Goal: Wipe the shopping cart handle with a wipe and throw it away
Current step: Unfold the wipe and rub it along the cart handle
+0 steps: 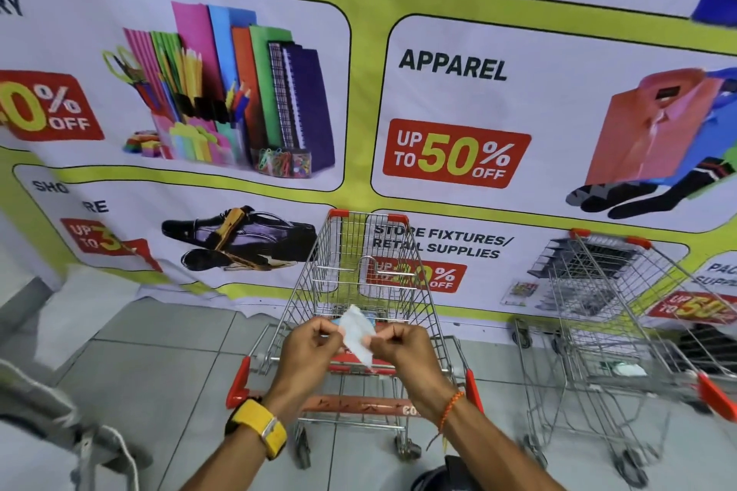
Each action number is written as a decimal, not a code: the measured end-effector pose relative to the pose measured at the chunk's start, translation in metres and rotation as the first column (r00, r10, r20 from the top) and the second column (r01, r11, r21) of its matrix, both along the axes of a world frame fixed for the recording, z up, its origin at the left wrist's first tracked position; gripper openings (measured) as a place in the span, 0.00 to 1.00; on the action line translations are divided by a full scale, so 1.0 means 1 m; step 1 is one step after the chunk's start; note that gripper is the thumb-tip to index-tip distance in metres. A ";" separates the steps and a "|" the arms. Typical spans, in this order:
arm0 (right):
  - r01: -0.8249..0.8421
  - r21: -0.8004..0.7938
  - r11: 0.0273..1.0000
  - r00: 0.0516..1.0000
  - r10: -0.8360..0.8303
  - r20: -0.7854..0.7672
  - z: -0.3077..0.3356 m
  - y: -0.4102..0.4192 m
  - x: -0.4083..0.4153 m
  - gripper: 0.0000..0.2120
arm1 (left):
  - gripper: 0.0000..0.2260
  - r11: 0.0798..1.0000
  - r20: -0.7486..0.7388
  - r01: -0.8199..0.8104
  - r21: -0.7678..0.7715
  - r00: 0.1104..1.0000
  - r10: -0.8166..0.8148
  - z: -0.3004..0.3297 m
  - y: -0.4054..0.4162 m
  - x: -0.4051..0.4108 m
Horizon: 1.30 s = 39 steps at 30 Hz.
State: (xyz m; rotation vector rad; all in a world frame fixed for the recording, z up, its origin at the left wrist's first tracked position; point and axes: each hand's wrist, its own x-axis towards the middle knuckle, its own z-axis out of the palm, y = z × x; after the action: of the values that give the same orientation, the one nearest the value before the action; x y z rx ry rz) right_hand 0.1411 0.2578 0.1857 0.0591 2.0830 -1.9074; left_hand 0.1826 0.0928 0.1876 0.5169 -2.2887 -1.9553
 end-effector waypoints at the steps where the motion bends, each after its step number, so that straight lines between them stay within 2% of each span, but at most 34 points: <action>1: 0.057 -0.055 0.997 0.998 -0.055 0.026 -0.001 0.000 0.002 0.09 | 0.04 1.000 0.006 -0.025 0.002 1.000 0.025 -0.003 -0.001 0.002; 4: 0.200 -0.151 0.968 0.980 -0.196 0.042 -0.004 -0.002 0.006 0.08 | 0.06 0.995 0.007 -0.101 0.017 0.995 0.101 -0.011 -0.002 0.006; 7: 0.239 -0.140 0.961 0.968 -0.247 -0.038 -0.012 -0.003 0.008 0.14 | 0.11 0.994 -0.023 -0.107 -0.019 0.994 0.106 -0.015 -0.001 0.010; 9: 0.212 -0.026 0.977 0.967 -0.214 -0.141 -0.018 -0.004 0.009 0.16 | 0.13 0.994 -0.045 -0.065 -0.092 0.997 0.061 -0.015 -0.001 0.012; 12: 0.136 0.207 0.969 0.947 -0.065 -0.315 -0.022 -0.003 0.008 0.20 | 0.16 0.934 -0.129 -0.017 -0.357 0.991 -0.032 -0.016 -0.006 0.011; 14: 0.099 0.430 0.897 0.895 0.109 -0.433 -0.020 -0.002 0.006 0.21 | 0.16 0.843 -0.148 -0.002 -0.538 0.985 -0.092 -0.019 -0.012 0.009; 16: 0.087 0.593 0.801 0.851 0.250 -0.462 -0.018 -0.003 0.006 0.17 | 0.15 0.755 -0.139 -0.003 -0.656 0.983 -0.118 -0.023 -0.016 0.007; 20: -0.026 0.653 0.757 0.882 0.325 -0.341 -0.017 -0.005 0.006 0.17 | 0.07 0.659 -0.111 -0.031 -0.752 0.991 -0.080 -0.023 -0.017 0.009; 23: -0.195 0.562 0.804 0.921 0.346 -0.177 -0.019 -0.005 0.004 0.18 | 0.02 0.668 -0.084 -0.027 -0.744 0.995 -0.054 -0.026 -0.021 0.007; 25: -0.274 0.438 0.856 0.940 0.334 -0.066 -0.018 -0.002 0.005 0.20 | 0.05 0.669 -0.060 0.005 -0.743 0.995 -0.075 -0.030 -0.025 0.006; 27: -0.318 0.312 0.895 0.945 0.325 0.031 -0.013 0.002 0.005 0.23 | 0.11 0.676 -0.042 0.046 -0.735 0.993 -0.113 -0.034 -0.030 0.005; 29: -0.346 0.276 0.897 0.938 0.334 0.090 -0.011 0.008 0.003 0.24 | 0.17 0.691 -0.043 0.076 -0.719 0.987 -0.153 -0.039 -0.036 0.006; 35: -0.519 0.346 0.782 0.854 0.460 0.241 -0.020 0.029 -0.006 0.23 | 0.22 0.672 0.173 0.402 -0.622 0.908 -0.382 -0.051 -0.058 0.005; 37: -0.553 0.377 0.743 0.833 0.473 0.287 -0.028 0.034 -0.009 0.23 | 0.20 0.695 0.212 0.460 -0.553 0.884 -0.416 -0.055 -0.064 0.004; 39: -0.586 0.467 0.662 0.810 0.498 0.310 -0.035 0.034 -0.011 0.20 | 0.17 0.737 0.247 0.486 -0.470 0.874 -0.418 -0.062 -0.069 0.004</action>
State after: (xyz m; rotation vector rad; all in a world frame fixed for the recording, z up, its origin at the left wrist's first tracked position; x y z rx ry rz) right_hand 0.1298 0.2920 0.1507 -0.2590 2.1410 -0.8911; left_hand 0.1862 0.0233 0.1255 0.0116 -3.0983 -1.3362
